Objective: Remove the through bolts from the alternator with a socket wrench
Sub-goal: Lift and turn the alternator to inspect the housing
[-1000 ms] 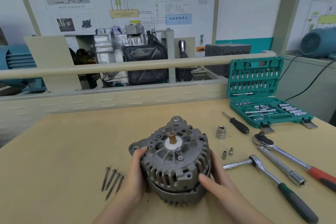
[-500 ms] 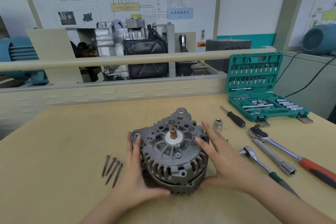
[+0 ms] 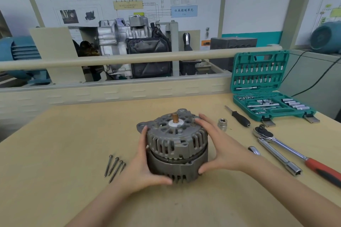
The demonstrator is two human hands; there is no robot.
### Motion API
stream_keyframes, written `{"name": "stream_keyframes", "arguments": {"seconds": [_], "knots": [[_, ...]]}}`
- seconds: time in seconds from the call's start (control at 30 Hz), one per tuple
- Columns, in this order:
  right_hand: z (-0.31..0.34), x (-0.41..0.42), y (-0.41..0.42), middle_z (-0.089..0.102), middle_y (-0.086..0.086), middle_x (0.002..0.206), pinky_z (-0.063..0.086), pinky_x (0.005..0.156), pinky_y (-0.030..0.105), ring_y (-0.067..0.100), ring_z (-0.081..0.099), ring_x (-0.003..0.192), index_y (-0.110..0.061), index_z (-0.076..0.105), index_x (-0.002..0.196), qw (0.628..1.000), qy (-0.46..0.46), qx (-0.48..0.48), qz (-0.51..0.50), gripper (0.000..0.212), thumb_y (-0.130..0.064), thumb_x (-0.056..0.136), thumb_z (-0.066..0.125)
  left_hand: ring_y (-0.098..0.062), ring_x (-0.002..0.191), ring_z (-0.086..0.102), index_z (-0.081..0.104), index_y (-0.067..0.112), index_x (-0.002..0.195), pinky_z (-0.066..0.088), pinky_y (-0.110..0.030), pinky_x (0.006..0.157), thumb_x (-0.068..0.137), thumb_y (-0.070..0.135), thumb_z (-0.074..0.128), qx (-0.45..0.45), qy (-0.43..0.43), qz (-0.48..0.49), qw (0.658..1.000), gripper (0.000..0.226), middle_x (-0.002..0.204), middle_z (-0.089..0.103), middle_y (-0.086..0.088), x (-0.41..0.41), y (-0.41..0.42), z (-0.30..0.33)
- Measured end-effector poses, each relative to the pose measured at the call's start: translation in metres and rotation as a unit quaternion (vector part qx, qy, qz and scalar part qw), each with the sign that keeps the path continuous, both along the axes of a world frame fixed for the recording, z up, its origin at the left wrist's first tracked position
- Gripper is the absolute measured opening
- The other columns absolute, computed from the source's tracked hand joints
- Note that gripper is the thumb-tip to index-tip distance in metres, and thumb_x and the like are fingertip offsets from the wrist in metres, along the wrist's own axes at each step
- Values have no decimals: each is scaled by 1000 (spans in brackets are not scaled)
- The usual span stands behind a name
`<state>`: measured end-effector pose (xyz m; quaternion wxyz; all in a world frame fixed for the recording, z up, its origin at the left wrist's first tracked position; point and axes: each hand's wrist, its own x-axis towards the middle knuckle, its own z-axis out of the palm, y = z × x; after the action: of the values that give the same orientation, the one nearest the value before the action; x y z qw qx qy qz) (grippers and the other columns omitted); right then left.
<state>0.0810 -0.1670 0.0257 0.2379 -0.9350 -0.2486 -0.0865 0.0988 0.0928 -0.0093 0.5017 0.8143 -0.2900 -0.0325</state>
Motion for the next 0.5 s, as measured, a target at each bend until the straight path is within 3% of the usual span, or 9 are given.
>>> {"name": "stream_keyframes", "arguments": {"seconds": [0.1, 0.2, 0.27, 0.3, 0.4, 0.47, 0.5], "knots": [[-14, -1, -8, -40, -38, 131, 16, 106, 21, -19, -9, 127, -63, -36, 116, 999, 31, -6, -15, 132, -61, 50, 78, 9, 133, 8, -40, 56, 117, 12, -4, 102, 39, 68, 76, 105, -44, 11, 993, 141, 138, -5, 34, -3, 1, -6], [-19, 2, -16, -45, -32, 130, 28, 108, 29, 2, 10, 136, -57, -47, 109, 998, 38, -31, -27, 138, -58, 53, 79, -2, 133, 13, -47, 58, 106, 18, -18, 106, 43, 72, 70, 145, -82, 39, 985, 134, 140, -9, 27, 1, -6, -3], [-21, 3, -17, -44, -32, 131, 33, 104, 26, 7, 21, 136, -57, -47, 110, 998, 21, -34, -37, 137, -57, 55, 78, -4, 132, 23, -47, 57, 107, 27, -23, 105, 48, 70, 69, 148, -95, 49, 983, 131, 145, 1, 21, 3, -11, 1], [-25, 4, -16, -44, -31, 132, 27, 107, 23, 5, 14, 137, -55, -47, 112, 999, 2, -34, -42, 136, -59, 55, 77, -4, 131, 27, -46, 57, 109, 29, -23, 104, 47, 71, 68, 145, -100, 52, 983, 130, 145, 7, 20, 3, -12, 3], [-33, 4, -12, -48, -20, 134, -9, 112, 25, -6, -33, 128, -44, -45, 121, 993, -77, -70, -57, 135, -69, 55, 70, -3, 128, 34, -44, 53, 115, 31, -19, 101, 45, 72, 69, 141, -106, 52, 983, 134, 143, 19, 22, 6, -13, 4], [-28, 4, -10, -37, 2, 145, -18, 111, 32, 6, -33, 132, -31, -32, 136, 984, -137, -102, -56, 135, -71, 55, 69, -2, 125, 38, -42, 50, 119, 32, -17, 100, 46, 71, 70, 132, -106, 52, 984, 135, 136, 23, 31, 7, -13, 3], [-24, 5, -10, -21, 14, 149, -9, 113, 40, 16, -21, 137, -20, -20, 141, 978, -168, -111, -49, 135, -70, 54, 70, -1, 124, 40, -41, 50, 119, 32, -15, 99, 45, 71, 71, 128, -104, 55, 985, 136, 132, 24, 35, 7, -13, 3]]}}
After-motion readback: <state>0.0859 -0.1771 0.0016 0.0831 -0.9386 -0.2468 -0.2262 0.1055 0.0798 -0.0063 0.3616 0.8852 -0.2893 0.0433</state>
